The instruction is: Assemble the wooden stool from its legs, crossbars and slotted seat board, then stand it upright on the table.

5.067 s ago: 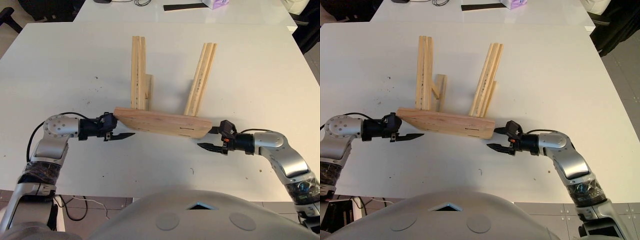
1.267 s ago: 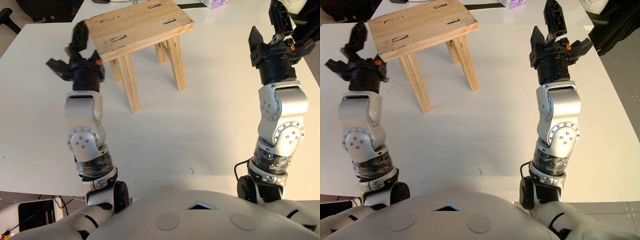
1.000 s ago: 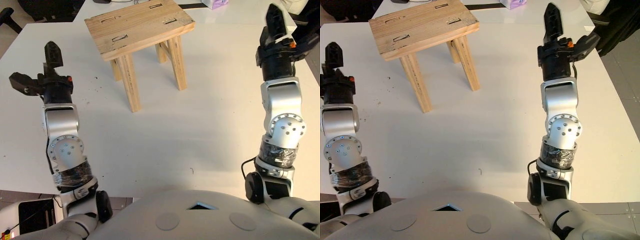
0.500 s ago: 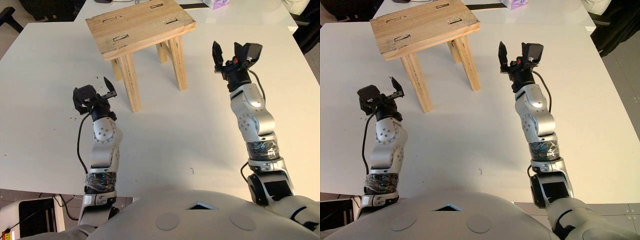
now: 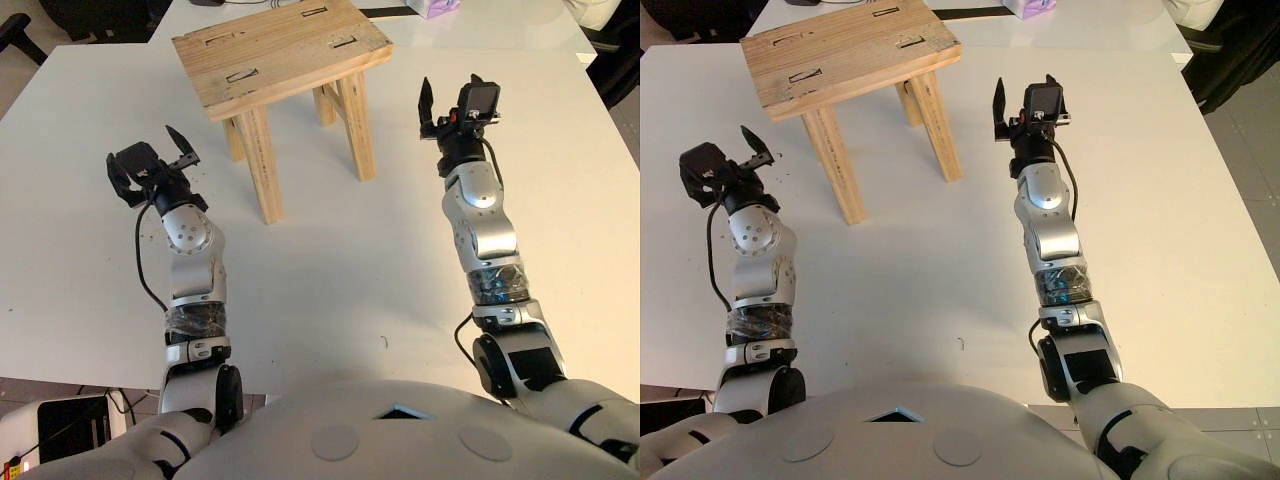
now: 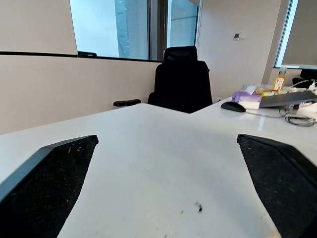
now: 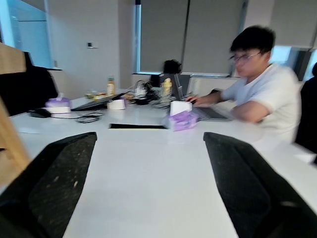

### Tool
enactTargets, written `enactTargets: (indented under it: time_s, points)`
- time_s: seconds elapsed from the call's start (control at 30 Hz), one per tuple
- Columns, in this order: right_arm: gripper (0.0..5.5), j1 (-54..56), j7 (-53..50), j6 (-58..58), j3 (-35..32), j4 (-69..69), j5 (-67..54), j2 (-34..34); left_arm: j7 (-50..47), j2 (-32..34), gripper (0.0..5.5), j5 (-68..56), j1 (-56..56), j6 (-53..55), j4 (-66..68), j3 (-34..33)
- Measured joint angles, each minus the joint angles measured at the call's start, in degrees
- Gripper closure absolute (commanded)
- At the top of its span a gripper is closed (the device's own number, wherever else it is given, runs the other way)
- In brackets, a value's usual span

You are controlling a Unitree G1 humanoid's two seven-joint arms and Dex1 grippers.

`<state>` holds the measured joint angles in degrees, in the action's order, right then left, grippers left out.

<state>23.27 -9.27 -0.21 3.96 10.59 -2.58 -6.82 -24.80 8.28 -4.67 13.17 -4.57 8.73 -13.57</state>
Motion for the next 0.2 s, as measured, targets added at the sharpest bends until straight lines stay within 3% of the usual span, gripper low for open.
enactTargets:
  time_s: [0.2]
  points:
    - [1.51, -0.3, -6.1, -0.8, -2.8, -1.1, 3.3, 3.1, 0.6, 0.8, 0.28, 1.2, 4.2, 3.3, 0.1, -0.7]
